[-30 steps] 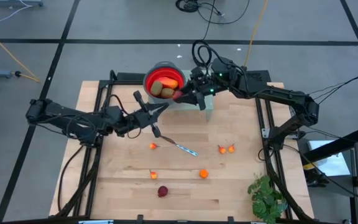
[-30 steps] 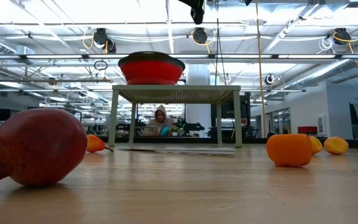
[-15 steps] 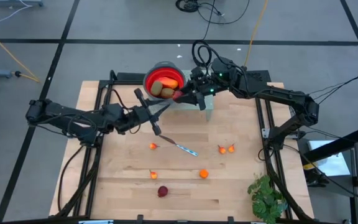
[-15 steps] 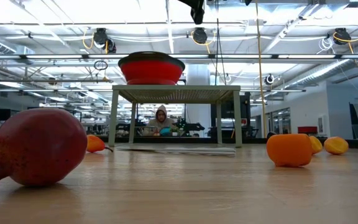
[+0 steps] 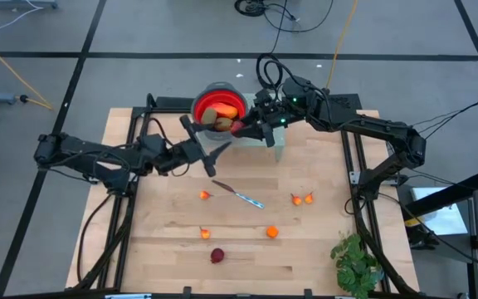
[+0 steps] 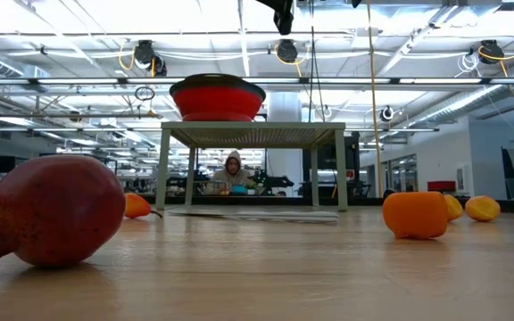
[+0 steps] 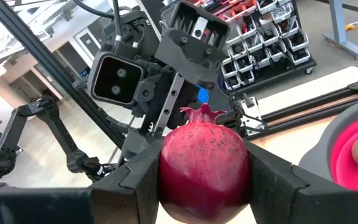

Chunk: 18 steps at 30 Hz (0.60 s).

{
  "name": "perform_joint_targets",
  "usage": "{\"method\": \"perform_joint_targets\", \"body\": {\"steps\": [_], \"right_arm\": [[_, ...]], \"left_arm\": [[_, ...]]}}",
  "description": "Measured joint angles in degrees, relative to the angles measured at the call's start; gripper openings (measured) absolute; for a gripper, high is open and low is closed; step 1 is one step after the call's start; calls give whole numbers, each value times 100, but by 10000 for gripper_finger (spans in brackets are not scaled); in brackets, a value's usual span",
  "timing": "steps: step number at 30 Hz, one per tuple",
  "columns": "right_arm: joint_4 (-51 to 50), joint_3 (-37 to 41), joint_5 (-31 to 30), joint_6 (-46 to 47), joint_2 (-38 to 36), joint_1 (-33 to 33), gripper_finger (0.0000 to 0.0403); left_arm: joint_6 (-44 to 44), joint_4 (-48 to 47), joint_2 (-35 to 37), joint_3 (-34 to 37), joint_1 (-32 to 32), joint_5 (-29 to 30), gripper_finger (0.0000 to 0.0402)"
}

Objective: Pick & Place Fruit
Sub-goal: Put the pomegranate into the red strainer bowl

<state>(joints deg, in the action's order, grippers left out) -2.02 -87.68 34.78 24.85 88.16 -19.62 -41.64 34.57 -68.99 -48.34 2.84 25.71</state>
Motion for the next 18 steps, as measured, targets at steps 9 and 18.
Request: {"method": "perform_joint_targets", "body": {"steps": [9, 18], "right_arm": [[2, 0, 2, 18, 0, 64, 178], [2, 2, 2, 130, 0, 133, 178]], "left_arm": [[-347, -37, -5, -69, -29, -37, 296], [-550, -1141, -670, -977, -69, 422, 297]]}}
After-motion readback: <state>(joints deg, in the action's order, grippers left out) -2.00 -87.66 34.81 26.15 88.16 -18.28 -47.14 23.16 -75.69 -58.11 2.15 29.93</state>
